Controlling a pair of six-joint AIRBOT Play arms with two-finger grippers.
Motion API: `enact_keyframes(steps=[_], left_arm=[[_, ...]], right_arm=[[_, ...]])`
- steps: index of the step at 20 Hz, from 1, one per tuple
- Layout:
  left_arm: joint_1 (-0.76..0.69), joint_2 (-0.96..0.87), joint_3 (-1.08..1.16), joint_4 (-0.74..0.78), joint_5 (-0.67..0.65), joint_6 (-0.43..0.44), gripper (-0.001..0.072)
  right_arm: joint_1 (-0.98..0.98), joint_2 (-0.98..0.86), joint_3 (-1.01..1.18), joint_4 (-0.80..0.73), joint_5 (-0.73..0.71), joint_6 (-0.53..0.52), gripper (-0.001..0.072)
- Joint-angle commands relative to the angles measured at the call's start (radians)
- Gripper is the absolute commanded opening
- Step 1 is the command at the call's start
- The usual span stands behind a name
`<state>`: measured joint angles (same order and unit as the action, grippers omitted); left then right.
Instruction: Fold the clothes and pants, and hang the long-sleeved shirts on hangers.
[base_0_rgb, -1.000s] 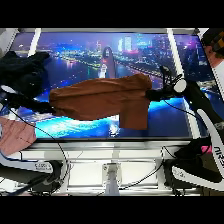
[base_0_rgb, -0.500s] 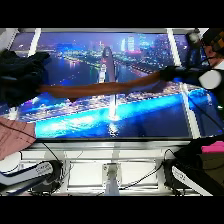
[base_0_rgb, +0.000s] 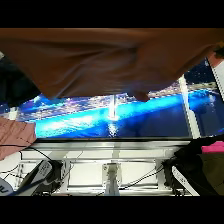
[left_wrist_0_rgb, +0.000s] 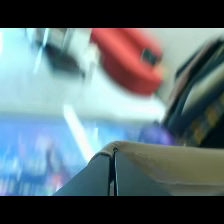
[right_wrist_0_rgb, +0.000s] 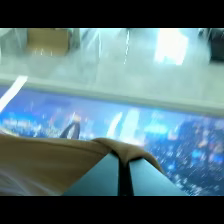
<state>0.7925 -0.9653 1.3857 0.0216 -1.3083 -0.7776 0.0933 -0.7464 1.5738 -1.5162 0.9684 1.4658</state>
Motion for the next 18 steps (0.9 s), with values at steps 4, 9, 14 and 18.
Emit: enact_keyframes(steps=[4,9,14,18], left_arm=[[0.036,0.150,0.001,-0.106,0.105,-0.011,0.0014],[0.035,0.296,0.002,0.406,0.334,-0.192,0.0010],[-0.030,0.270,0.002,0.732,0.317,-0.327,0.0010],[-0.234,0.102,0.002,0.900,0.226,-0.350,0.0010]], right_arm=[[0.000,0.076,0.197,-0.038,0.171,-0.047,0.0013],[0.000,0.008,0.208,-0.195,0.147,-0.047,0.0012],[0.000,-0.237,0.208,-0.222,0.165,-0.047,0.0012],[0.000,-0.415,0.203,-0.217,0.242,-0.043,0.0012]])
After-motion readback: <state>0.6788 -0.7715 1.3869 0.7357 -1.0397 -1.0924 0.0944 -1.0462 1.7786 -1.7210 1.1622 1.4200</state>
